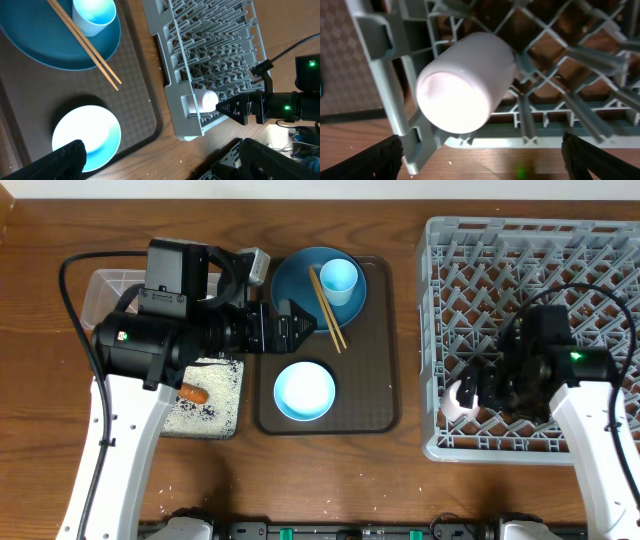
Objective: Sort waste into correct bins and load items into the dishwasher rack
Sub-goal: 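Lower the pink cup upside down into the rack with the right gripper, then move the left gripper to the light-blue cup and grip its rim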
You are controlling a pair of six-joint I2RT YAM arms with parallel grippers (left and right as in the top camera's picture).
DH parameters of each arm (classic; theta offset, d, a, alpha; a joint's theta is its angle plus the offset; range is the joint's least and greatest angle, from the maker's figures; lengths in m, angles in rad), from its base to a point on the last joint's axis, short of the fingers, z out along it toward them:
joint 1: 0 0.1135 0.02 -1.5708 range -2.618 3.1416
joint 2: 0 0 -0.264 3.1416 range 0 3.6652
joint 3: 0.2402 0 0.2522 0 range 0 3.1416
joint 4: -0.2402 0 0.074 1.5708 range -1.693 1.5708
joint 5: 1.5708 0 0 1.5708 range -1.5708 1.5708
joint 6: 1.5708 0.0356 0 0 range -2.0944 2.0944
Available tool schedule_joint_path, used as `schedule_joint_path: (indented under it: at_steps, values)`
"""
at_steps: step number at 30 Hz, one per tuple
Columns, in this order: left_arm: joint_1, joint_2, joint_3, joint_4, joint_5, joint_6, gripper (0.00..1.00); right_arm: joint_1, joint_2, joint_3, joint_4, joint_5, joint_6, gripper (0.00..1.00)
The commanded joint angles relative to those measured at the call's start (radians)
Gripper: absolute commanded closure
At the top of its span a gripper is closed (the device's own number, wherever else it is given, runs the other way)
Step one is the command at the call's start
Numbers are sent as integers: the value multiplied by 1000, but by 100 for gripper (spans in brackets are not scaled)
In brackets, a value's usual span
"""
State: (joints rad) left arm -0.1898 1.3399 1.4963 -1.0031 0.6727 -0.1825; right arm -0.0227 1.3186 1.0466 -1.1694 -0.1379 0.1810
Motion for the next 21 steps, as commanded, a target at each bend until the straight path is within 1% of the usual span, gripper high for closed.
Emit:
schedule_joint_path:
  at_steps: [1,21]
  values:
    - [6,0,-5,-3,-12,6,0,-17,2,25,0,-1,-25,1]
    - [6,0,-5,-3,-12,6,0,-17,2,24,0,-1,-18,1]
